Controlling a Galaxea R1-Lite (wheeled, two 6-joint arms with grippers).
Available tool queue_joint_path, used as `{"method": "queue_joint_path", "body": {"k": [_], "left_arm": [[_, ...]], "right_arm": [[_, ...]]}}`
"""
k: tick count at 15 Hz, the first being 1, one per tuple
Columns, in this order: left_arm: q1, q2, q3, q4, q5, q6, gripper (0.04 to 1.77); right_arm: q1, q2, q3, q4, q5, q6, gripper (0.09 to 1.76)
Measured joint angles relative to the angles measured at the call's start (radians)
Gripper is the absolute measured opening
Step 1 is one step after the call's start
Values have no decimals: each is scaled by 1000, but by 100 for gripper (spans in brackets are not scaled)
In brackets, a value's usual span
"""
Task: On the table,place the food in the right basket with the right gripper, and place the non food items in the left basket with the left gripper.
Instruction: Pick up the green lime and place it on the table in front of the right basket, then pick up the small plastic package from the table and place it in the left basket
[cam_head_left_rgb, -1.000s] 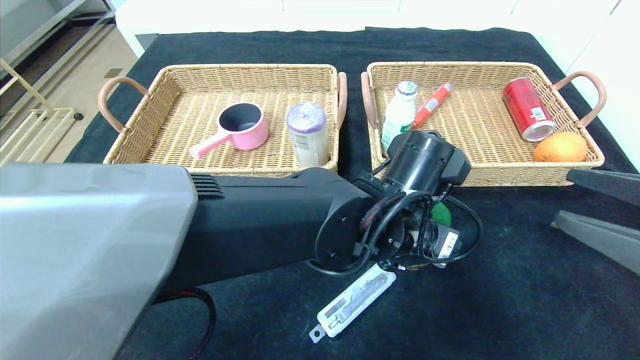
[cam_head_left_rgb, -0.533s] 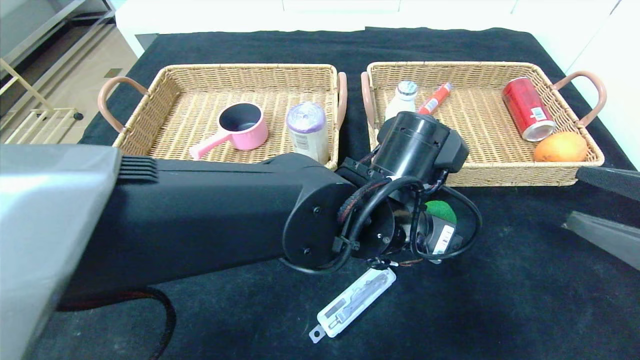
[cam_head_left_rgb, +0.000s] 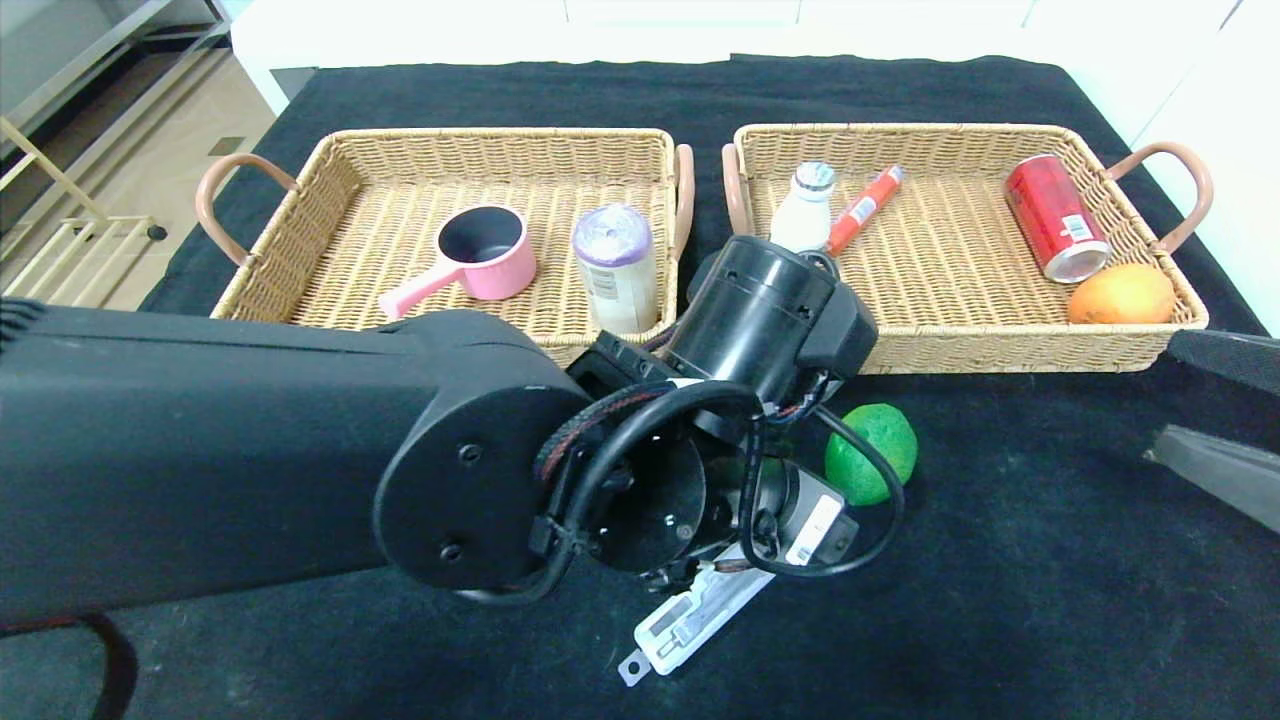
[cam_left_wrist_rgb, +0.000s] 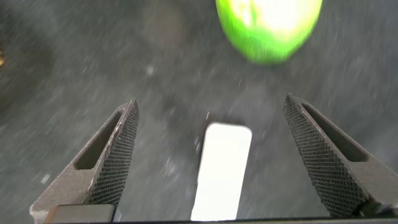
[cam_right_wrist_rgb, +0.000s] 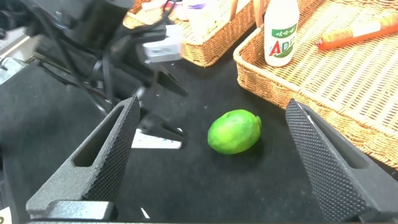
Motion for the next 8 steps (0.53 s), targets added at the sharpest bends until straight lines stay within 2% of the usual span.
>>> {"method": "queue_joint_path", "body": {"k": [8], "left_arm": [[36, -101, 187, 0, 19, 50, 170]], "right_arm": [[6, 2, 10, 0, 0, -10, 171]]}}
